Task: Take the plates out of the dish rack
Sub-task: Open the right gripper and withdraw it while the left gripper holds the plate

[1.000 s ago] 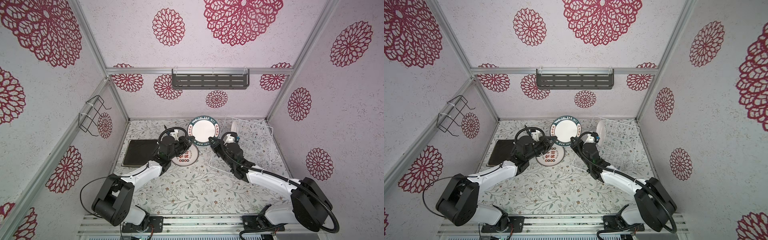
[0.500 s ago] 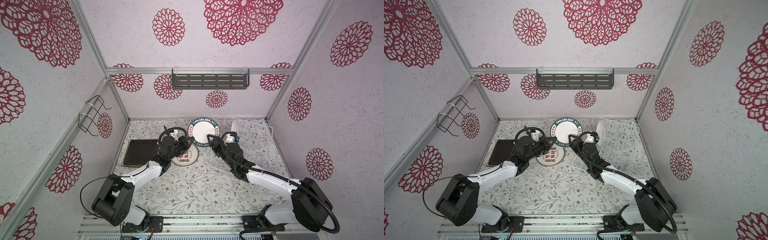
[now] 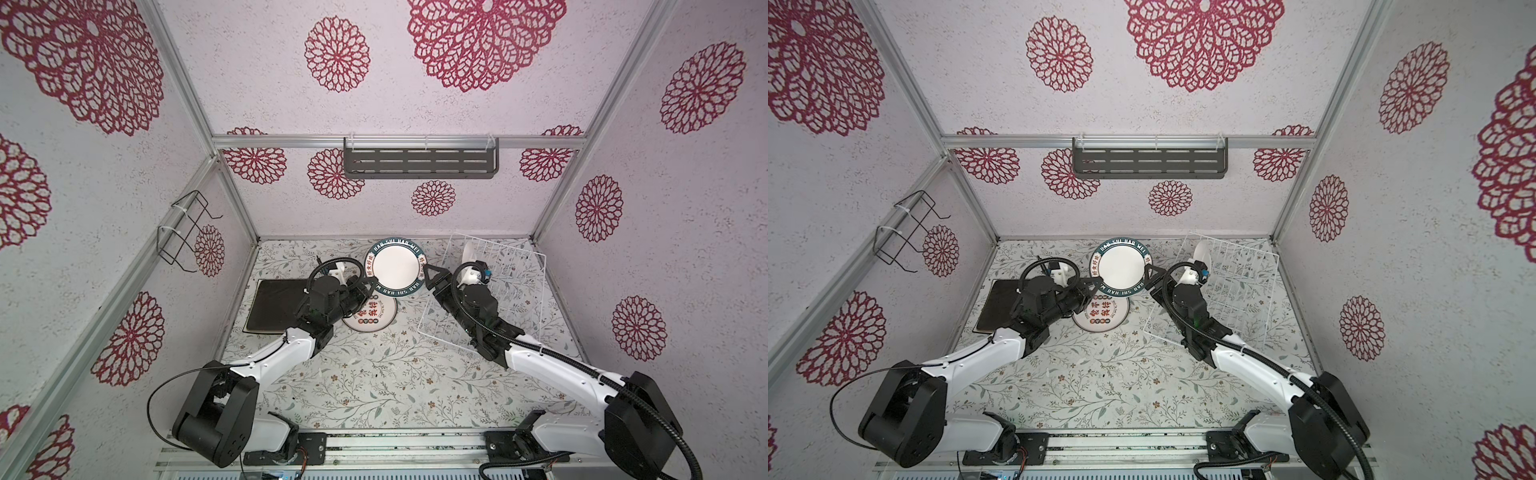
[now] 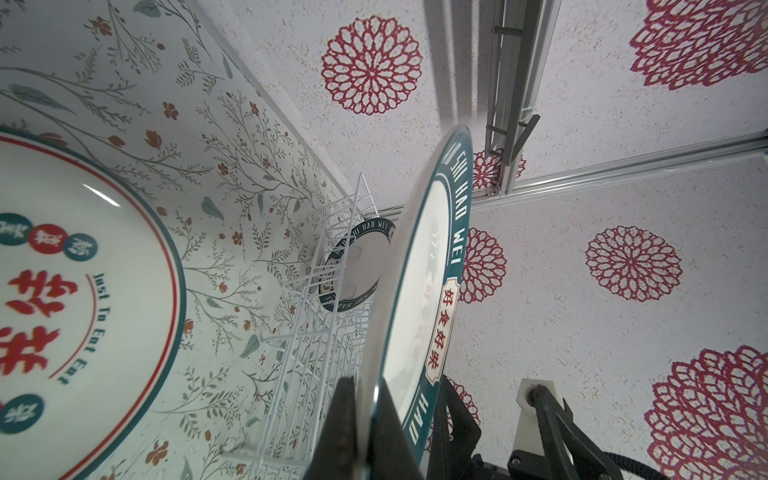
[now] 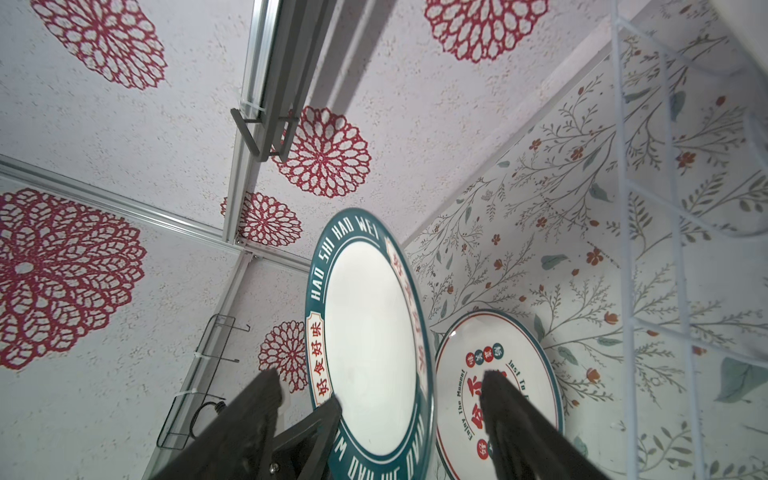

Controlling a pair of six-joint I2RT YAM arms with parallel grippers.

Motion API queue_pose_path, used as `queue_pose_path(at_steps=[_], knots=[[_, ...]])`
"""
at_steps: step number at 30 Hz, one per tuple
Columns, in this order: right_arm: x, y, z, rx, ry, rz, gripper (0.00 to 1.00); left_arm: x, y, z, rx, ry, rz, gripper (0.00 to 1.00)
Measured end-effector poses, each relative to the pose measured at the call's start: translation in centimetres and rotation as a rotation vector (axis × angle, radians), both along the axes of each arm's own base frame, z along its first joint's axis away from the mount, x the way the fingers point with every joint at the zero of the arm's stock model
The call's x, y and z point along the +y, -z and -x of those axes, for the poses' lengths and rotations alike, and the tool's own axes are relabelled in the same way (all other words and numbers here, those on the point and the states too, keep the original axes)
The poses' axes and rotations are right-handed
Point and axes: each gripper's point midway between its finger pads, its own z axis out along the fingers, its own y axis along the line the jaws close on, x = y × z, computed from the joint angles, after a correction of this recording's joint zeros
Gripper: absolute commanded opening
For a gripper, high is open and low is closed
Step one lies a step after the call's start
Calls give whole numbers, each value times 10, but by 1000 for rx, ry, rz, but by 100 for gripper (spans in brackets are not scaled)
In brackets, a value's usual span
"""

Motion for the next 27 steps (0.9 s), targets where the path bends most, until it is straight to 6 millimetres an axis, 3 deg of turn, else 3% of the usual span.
queue_pose_path(at_steps=[6, 16, 23, 27], knots=[[-18, -8, 0, -16, 45, 26, 80, 27, 17, -1, 33, -54, -50, 0], [-39, 0, 1, 4, 106, 123, 79, 68, 59, 0, 129, -131, -184, 0], [-44, 8, 1, 23, 117, 175, 80, 76, 90, 3, 198, -132, -214, 0], [-46, 13, 1, 32, 119, 204, 80, 74, 96, 4, 216, -121, -216, 0]])
